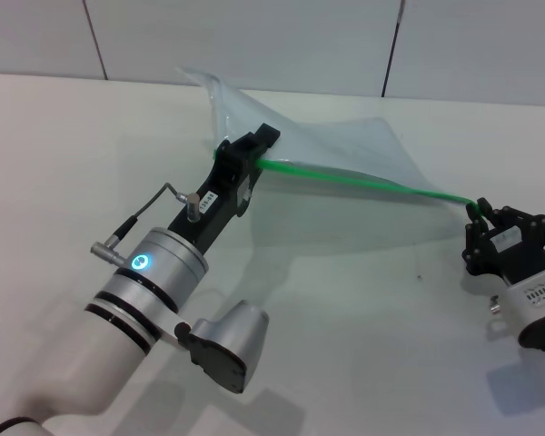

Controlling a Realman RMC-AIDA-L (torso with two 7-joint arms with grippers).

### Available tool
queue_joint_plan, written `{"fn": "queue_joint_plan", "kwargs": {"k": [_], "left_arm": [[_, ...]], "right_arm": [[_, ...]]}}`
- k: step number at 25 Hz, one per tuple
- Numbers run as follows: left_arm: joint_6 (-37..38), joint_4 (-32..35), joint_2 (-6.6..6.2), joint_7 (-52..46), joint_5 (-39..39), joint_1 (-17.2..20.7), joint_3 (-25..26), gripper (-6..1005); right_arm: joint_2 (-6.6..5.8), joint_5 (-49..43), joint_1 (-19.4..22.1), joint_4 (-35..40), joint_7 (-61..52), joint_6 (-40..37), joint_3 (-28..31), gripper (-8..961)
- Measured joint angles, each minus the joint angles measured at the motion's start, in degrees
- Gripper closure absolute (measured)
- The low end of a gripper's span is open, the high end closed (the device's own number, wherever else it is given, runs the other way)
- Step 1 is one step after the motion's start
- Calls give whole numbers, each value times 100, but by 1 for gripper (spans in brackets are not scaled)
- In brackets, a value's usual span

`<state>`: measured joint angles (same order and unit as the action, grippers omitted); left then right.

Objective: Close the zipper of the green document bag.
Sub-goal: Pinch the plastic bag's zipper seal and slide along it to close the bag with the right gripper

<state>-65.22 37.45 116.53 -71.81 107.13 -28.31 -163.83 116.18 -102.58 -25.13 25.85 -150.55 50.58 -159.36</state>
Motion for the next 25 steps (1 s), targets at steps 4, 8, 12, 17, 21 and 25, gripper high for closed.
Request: {"fn": "queue_joint_plan", "kwargs": {"k": [4,8,12,17,21,25], "left_arm": [[0,-8,1,0,0,2,0,884],[1,-10,1,2,0,1,-1,884],[1,-16,1,7,0,5,-1,883],[-10,-19,0,5,6,9,0,883],[-68,-29,-1,-8,153,24,3,882],[-71,-36,0,-86,217,33,3,882]], "right_arm": [[0,0,0,-36,-16,-13,12,872],[1,1,0,-60,-30,-66,16,873],[1,1,0,-67,-34,-66,18,872],[0,3,0,-54,-4,-43,21,868],[3,14,-5,-45,11,-29,22,864],[13,39,-11,-35,14,-6,33,861]]}}
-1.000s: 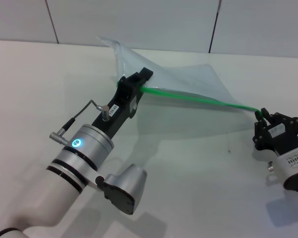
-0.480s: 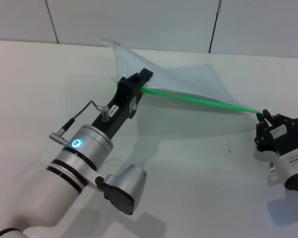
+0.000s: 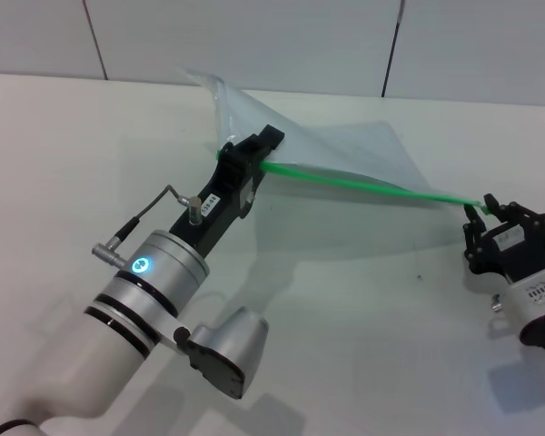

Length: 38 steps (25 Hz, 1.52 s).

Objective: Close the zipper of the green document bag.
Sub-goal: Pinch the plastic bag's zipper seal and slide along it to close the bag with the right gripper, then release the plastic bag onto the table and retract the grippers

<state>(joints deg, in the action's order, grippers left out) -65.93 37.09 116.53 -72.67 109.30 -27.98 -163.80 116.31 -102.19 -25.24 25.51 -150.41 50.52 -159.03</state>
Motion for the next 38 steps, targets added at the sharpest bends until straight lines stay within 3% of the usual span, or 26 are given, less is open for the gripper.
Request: {"fn": "queue_joint_plan", "kwargs": {"k": [2,4,8,11,21,27,38], "left_arm": [[-10,-1,0,-130,62,2,-1,882],[-42,-23,0,-279,188,6,-6,881],[-257,-158,3,-693,438,13,-12,881],[-420,-197,6,-927,496,12,-12,661],[-533,-340,22,-1013,592,18,-12,443],[-537,-408,29,-1027,587,19,-7,352],[-1014,-527,45,-1953,175,-22,50,363]], "right_arm": [[2,89,1,4,34,10,13,859],[5,267,2,25,155,20,14,651],[19,705,2,165,615,36,8,514],[21,910,0,214,747,118,-23,424],[24,968,13,296,759,288,-8,202],[30,1091,20,333,759,396,-27,169],[21,1404,-104,731,721,631,4,169]]}}
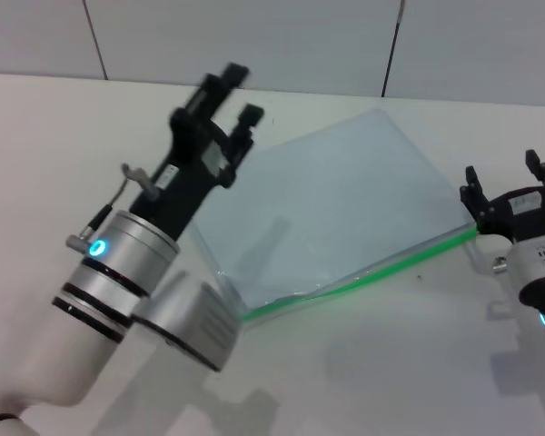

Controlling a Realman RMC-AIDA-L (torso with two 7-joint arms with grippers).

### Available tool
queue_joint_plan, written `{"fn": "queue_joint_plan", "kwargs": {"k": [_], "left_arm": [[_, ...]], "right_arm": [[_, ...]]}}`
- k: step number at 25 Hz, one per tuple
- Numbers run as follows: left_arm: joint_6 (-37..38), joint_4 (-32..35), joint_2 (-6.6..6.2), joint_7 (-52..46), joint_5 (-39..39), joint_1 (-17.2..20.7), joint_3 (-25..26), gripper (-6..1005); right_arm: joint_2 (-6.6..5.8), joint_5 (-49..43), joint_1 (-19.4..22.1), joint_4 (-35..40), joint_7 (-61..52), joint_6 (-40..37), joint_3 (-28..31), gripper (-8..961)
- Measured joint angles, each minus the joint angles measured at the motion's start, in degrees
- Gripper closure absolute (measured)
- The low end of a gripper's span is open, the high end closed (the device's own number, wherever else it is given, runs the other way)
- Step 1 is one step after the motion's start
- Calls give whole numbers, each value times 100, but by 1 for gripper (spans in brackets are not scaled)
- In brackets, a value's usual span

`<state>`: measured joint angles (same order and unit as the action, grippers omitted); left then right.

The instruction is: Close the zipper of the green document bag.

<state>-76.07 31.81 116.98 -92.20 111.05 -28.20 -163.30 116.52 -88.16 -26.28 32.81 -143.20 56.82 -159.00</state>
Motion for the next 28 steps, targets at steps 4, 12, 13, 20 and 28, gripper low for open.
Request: {"fn": "queue_joint_plan", "kwargs": {"k": [4,12,13,20,28], "left_arm": [[-262,0,0,-540,-556,-34,3,364],[-621,6,-5,-1754,-1976,-223,32,367],[-657,16,-5,-1920,-2123,-241,52,368],[-913,70,-1,-3172,-2423,-213,119,368],[-868,97,-10,-4102,-2444,-102,81,368]], "right_arm": [[-9,210,-98,179,-32,59,1,169],[-16,335,-261,490,-47,78,159,169],[-16,367,-273,525,-68,84,203,169],[-32,431,-392,562,-607,123,346,169],[-34,441,-425,526,-640,96,556,169]]}}
